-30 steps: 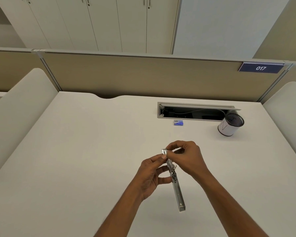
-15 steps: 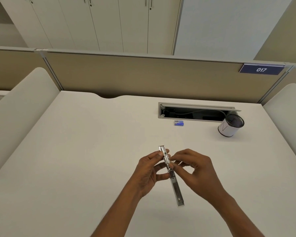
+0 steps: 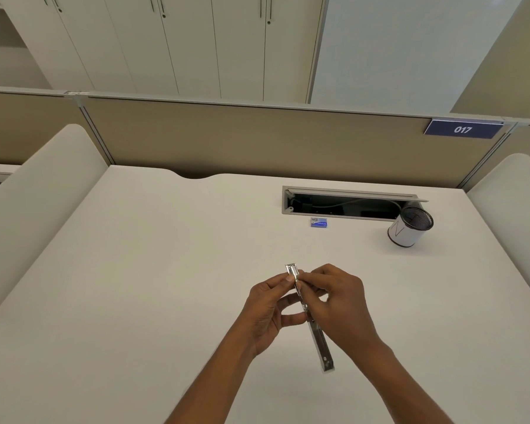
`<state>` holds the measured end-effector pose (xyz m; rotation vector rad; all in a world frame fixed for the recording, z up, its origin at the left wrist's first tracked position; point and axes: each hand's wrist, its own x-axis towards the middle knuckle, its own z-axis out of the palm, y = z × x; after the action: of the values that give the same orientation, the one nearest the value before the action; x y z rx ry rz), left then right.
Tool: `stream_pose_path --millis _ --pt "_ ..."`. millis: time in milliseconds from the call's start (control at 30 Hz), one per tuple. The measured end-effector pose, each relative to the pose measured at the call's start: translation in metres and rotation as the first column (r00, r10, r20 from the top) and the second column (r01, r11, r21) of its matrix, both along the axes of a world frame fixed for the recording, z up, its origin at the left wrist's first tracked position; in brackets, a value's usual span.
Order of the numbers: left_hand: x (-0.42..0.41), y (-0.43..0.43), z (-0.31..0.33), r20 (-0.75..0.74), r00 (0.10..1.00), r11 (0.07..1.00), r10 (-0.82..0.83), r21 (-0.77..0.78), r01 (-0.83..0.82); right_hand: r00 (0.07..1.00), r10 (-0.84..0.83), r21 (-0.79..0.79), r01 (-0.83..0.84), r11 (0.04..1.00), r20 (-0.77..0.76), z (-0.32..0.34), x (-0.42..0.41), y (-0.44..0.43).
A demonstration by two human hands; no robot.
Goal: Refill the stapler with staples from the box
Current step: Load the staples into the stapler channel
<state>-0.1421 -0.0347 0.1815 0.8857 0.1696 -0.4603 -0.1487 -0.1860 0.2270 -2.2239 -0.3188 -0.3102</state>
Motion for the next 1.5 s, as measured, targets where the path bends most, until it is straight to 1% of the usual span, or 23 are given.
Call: stream_pose_path --millis 167,333,400,533,633,700,833,933,1033,1100,1200,1267,1400,1500 --pt "-0.004 0.0 -0.002 -0.001 1.0 1.0 0.007 0.002 -0.007 0.999 -0.041 -0.048 0.04 0.998 -0.011 -0.004 0.0 0.008" --pt "-0.006 0.001 -0.004 -0.008 1.0 0.999 0.03 0.017 -0.03 0.999 -0.039 -0.064 0.037 0.997 -0.033 -0.007 -0.001 0.012" --pt "-0.005 0.002 -0.005 -0.015 0.999 0.999 0.042 0.006 -0.041 0.998 -0.033 -0.015 0.032 0.999 -0.063 -0.008 0.001 0.011" --pt "-0.005 0.003 -0.007 -0.021 0.998 0.998 0.058 0.026 -0.058 0.984 0.011 0.165 0.019 0.986 -0.178 -0.01 0.007 0.004" --pt "-0.006 0.002 -0.008 -0.023 0.998 0.998 0.051 0.041 -0.05 0.952 0.032 0.303 0.065 0.951 -0.304 -0.013 0.011 0.0" --pt "-0.007 0.001 -0.009 -0.022 0.999 0.998 0.047 0.053 -0.046 0.929 0.049 0.357 0.092 0.93 -0.367 -0.015 0.013 -0.002" --pt "-0.006 0.001 -0.009 -0.025 0.997 0.997 0.07 0.025 -0.069 0.914 0.057 0.408 0.123 0.905 -0.401 -0.018 0.009 -0.005" --pt "0.0 0.003 -0.008 -0.049 0.991 0.992 0.123 -0.01 -0.124 0.879 0.048 0.41 0.173 0.895 -0.474 -0.017 0.004 -0.013" --pt "0.005 0.006 -0.008 -0.081 0.976 0.977 0.2 -0.052 -0.205 0.798 0.141 0.374 0.112 0.921 -0.585 -0.018 -0.005 -0.026" --pt "0.007 0.009 -0.01 -0.098 0.964 0.965 0.249 -0.064 -0.256 0.775 0.151 0.334 0.081 0.939 -0.614 -0.021 -0.013 -0.032" --pt "0.009 0.011 -0.012 -0.114 0.948 0.948 0.298 -0.081 -0.308 0.822 0.065 0.31 0.138 0.941 -0.565 -0.025 -0.02 -0.034" --pt "0.01 0.011 -0.013 -0.114 0.941 0.941 0.319 -0.084 -0.329 0.863 0.002 0.305 0.176 0.936 -0.504 -0.026 -0.02 -0.034" --pt "0.008 0.011 -0.015 -0.125 0.925 0.928 0.358 -0.064 -0.368 0.919 -0.159 0.234 0.254 0.939 -0.361 -0.025 -0.016 -0.037" --pt "0.008 0.01 -0.017 -0.126 0.914 0.92 0.385 -0.026 -0.391 0.946 -0.208 0.269 0.273 0.924 -0.248 -0.023 -0.012 -0.034"
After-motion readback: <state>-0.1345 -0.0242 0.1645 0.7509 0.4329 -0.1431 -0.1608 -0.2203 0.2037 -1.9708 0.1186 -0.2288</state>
